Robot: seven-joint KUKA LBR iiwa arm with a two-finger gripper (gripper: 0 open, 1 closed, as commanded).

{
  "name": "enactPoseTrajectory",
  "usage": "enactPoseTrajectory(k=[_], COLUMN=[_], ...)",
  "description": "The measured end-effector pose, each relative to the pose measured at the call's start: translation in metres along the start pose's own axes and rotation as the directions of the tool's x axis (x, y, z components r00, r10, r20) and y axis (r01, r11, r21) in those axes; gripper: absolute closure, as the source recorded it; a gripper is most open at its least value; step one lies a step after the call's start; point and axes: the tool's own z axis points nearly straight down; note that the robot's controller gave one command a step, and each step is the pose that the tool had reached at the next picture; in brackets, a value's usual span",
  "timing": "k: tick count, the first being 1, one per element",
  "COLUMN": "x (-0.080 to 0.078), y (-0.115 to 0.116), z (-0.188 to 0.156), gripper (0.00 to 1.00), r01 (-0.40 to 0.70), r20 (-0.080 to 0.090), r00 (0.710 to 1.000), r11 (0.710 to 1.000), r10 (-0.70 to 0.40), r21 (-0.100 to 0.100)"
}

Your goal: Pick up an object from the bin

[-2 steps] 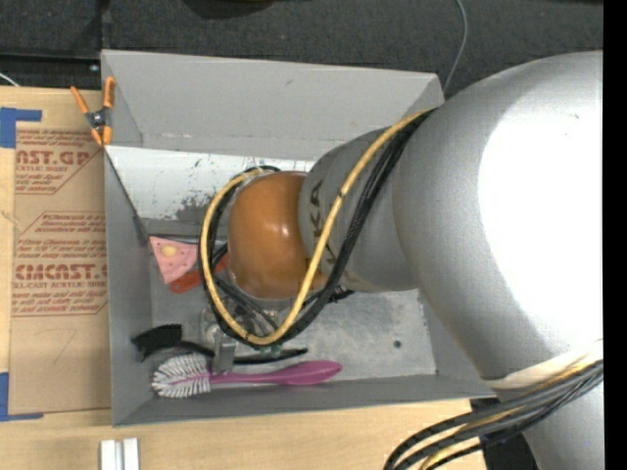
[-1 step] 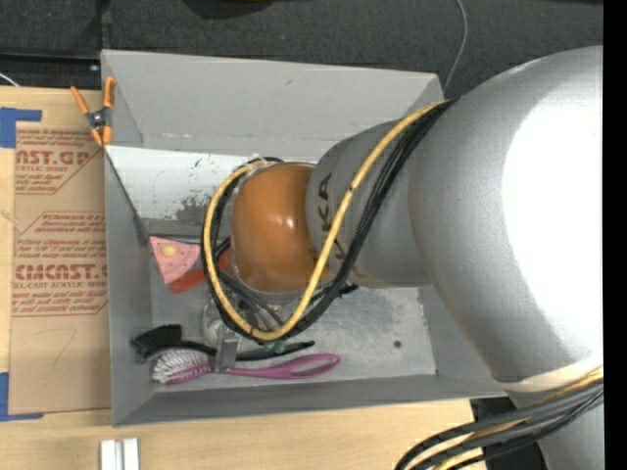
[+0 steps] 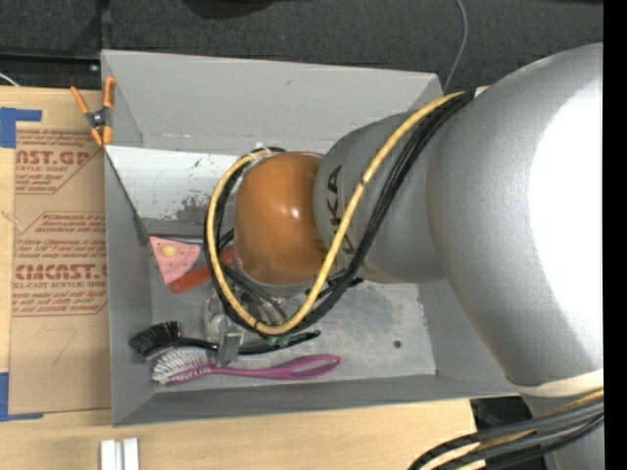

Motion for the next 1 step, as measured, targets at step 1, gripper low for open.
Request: enactPoseTrajectory(k=[1], x=[-0.0003], y=[0.0004], z=[-0.01], gripper=[1.0], r01=[0.0], r20=[0.001], r00=[1.0], r11=[1.0], r10=[0.0], r21=[-0.001])
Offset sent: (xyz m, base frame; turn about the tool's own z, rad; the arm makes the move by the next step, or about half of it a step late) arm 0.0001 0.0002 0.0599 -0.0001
